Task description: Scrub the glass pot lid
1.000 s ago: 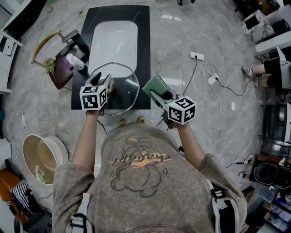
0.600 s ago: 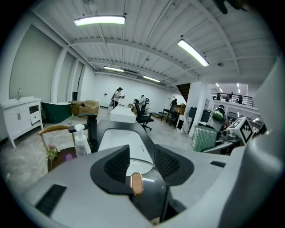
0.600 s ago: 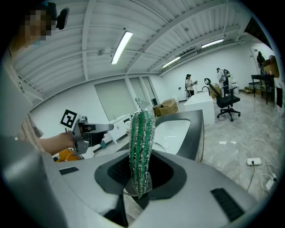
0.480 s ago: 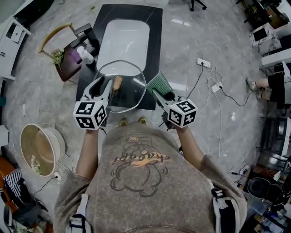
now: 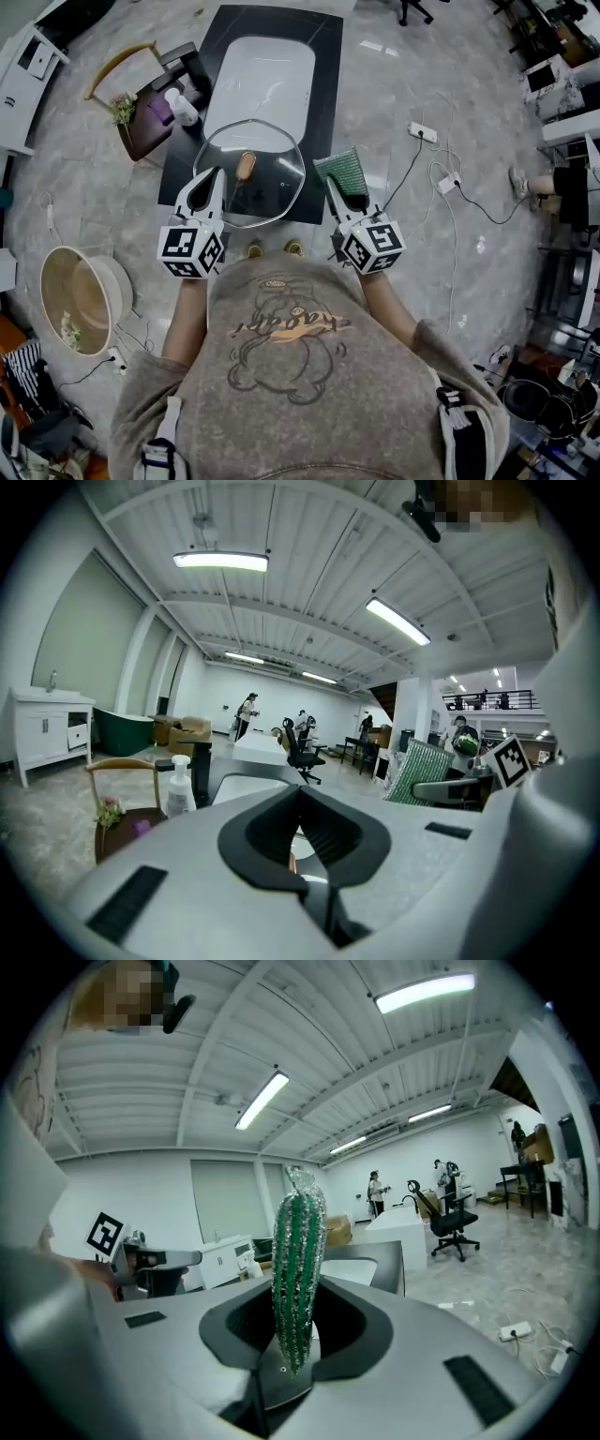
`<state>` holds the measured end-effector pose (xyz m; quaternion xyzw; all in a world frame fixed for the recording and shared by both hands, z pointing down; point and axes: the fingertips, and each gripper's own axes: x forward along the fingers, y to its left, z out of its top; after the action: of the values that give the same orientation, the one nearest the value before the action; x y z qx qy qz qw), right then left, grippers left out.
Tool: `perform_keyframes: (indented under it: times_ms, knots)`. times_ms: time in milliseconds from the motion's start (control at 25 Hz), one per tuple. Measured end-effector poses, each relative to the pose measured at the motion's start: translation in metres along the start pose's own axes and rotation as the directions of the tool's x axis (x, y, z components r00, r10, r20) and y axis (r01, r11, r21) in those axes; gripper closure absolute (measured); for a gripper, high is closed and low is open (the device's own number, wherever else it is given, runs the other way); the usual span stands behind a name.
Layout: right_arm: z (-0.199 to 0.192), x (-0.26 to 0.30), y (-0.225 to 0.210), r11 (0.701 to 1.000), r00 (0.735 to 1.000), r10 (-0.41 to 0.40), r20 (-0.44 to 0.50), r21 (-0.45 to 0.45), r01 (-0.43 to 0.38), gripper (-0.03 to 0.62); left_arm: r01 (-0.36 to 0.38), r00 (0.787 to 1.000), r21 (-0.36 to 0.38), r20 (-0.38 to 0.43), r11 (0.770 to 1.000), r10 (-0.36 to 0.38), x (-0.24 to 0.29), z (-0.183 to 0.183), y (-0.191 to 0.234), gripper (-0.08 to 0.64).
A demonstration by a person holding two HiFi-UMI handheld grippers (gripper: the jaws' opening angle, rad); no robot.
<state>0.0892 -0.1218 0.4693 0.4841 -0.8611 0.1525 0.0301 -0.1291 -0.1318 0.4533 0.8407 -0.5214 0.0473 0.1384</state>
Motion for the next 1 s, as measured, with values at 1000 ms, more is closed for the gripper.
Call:
perform_keyframes:
  times_ms: [1000]
  knots:
    - [-0.024,-0.005,0.002,1.000,1.000,0.016,-0.002,-0.006,-0.016,0.500,-0.019,0.999,-0.027,0.029,0.999,0.020,-0.003,-0.031,-0.006,0.549]
